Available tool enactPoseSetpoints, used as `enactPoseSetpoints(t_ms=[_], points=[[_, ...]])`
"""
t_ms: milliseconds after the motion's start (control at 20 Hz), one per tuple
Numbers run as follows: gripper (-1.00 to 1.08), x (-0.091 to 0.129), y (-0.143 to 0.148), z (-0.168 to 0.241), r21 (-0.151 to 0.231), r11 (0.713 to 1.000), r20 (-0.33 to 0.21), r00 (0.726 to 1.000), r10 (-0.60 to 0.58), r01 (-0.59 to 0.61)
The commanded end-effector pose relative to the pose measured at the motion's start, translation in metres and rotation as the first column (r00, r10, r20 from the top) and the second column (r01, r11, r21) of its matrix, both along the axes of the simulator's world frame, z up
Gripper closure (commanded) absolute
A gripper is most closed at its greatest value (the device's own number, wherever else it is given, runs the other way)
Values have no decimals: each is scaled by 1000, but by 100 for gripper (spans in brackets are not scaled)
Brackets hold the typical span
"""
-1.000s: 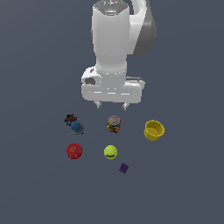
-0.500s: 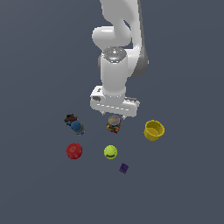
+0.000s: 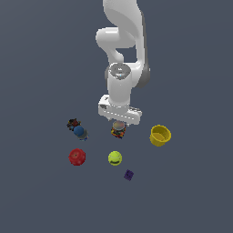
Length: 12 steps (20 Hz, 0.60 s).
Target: Pick up a designated object from a clutter of objects.
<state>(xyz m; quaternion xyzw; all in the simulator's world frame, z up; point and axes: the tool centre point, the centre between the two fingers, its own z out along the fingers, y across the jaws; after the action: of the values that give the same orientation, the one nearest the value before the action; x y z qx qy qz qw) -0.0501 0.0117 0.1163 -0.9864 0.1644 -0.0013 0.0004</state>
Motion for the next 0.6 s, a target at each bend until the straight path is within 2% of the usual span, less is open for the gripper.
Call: enactPoseSetpoints(t_ms=[0, 550], points=[[-92, -4, 0, -6, 0, 1000, -2, 1000, -11, 11], [-92, -6, 1, -22, 0, 1000, -3, 1000, -12, 12]])
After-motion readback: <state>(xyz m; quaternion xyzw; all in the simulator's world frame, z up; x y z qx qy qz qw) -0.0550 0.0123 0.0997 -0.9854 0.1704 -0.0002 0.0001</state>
